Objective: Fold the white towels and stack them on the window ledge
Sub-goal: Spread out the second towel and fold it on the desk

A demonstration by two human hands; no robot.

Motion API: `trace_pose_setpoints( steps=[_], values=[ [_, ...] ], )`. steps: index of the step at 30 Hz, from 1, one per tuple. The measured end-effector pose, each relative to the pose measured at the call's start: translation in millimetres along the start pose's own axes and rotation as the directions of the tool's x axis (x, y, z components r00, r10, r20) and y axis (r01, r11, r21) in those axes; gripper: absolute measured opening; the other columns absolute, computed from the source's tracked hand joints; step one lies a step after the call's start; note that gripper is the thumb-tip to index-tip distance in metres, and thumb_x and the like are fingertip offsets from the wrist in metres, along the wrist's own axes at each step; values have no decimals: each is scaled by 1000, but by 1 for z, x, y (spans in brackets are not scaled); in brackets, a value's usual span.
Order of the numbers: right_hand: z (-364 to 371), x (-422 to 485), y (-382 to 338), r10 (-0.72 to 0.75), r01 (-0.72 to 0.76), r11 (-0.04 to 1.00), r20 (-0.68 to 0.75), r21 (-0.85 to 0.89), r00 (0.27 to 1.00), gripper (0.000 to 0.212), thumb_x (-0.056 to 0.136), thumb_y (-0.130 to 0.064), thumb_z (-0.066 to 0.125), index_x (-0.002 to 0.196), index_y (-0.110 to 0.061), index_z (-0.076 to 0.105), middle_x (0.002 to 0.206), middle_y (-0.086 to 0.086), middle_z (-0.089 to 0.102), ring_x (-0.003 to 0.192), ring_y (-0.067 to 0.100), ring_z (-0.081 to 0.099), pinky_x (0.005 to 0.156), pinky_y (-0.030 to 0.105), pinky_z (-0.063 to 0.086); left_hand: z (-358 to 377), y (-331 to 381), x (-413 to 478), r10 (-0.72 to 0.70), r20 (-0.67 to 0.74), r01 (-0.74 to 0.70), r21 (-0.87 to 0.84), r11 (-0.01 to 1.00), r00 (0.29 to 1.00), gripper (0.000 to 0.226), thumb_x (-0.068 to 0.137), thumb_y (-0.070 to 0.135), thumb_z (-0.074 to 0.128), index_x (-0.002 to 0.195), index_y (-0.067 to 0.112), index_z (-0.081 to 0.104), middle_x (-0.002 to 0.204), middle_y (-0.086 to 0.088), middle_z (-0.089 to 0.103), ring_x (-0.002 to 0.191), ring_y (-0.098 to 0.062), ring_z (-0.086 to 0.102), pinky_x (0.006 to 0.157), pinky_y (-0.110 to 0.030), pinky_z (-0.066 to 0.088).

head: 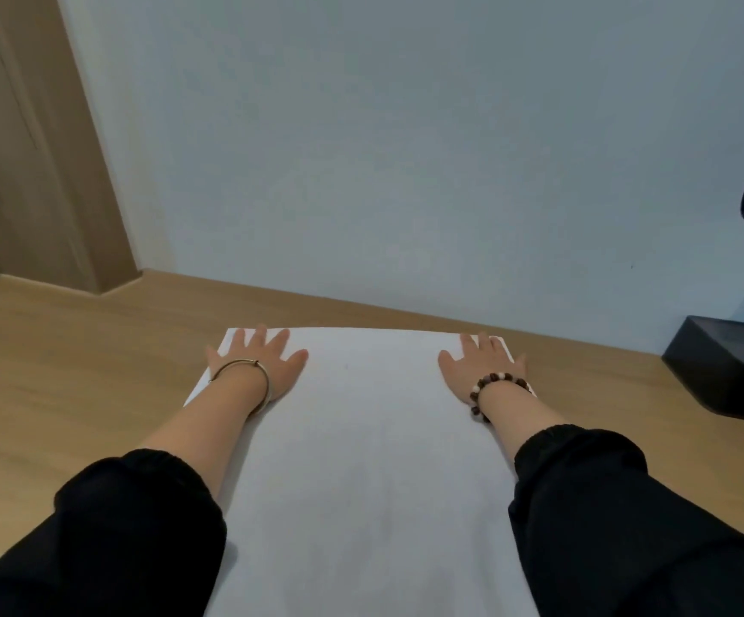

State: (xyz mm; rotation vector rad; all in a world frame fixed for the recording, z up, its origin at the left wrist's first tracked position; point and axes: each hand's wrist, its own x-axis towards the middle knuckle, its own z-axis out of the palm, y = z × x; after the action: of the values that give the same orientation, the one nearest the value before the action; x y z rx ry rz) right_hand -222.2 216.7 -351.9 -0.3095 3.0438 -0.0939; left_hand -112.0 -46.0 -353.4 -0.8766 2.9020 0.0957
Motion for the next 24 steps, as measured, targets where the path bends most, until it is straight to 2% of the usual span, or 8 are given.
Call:
trace_pose_setpoints(
  steps=[4,7,9,11,13,16,18,24],
  values=[
    [-3,2,-4,18,-18,1000,-11,0,1000,63,96,-50,14,153,-23,9,160,3,1,147,20,2,116,54,6,-1,-4,-3,-22,-72,22,-1,1000,997,58,96,52,12,150,34,13,160,6,3,147,-17,-2,112,-60,2],
    [-18,-14,-20,-53,15,973,-164,-230,985,57,98,-40,26,149,-16,20,155,11,18,141,26,20,112,48,22,-4,1,-16,156,-197,-155,19,988,968,45,100,36,23,143,30,33,155,4,22,144,-20,10,113,-53,12],
    [-31,-40,-42,-170,100,947,-213,-306,962,43,96,-27,35,136,-13,40,136,11,40,123,26,42,93,38,40,-6,3,-28,347,-240,-363,-24,932,907,40,100,35,30,138,28,43,149,2,35,139,-20,25,113,-41,23],
    [-39,-77,-67,-267,224,939,-141,-260,953,28,95,-21,37,116,-12,54,121,7,53,104,25,53,73,31,41,-6,1,-45,470,-218,-494,-72,866,855,36,99,37,37,130,27,51,140,2,45,130,-20,38,107,-36,32],
    [-40,-125,-83,-364,345,906,-34,-247,931,25,95,-23,36,103,-14,59,110,4,62,92,24,58,68,28,40,-4,-5,-62,516,-169,-534,-85,841,840,35,100,38,37,128,29,53,139,4,46,127,-20,41,106,-36,34],
    [-35,-179,-86,-473,467,833,57,-296,879,34,95,-43,38,92,-14,55,94,4,61,82,24,55,66,29,41,-1,-17,-80,483,-105,-492,-80,867,869,38,100,32,35,135,30,47,144,4,41,131,-20,36,109,-39,31],
    [-39,-190,-82,-454,458,843,86,-282,887,41,90,-53,42,93,-14,55,86,2,56,78,22,52,64,29,41,-1,-20,-91,420,-104,-427,-53,903,901,37,98,32,35,134,30,45,142,2,41,129,-22,35,106,-42,34],
    [-51,-167,-67,-423,461,830,184,-314,887,56,84,-63,51,101,-11,60,97,3,65,85,24,61,69,29,47,-16,-15,-129,251,-110,-232,159,960,962,41,95,43,30,129,26,44,128,-5,47,121,-26,43,86,-39,38]
  ],
)
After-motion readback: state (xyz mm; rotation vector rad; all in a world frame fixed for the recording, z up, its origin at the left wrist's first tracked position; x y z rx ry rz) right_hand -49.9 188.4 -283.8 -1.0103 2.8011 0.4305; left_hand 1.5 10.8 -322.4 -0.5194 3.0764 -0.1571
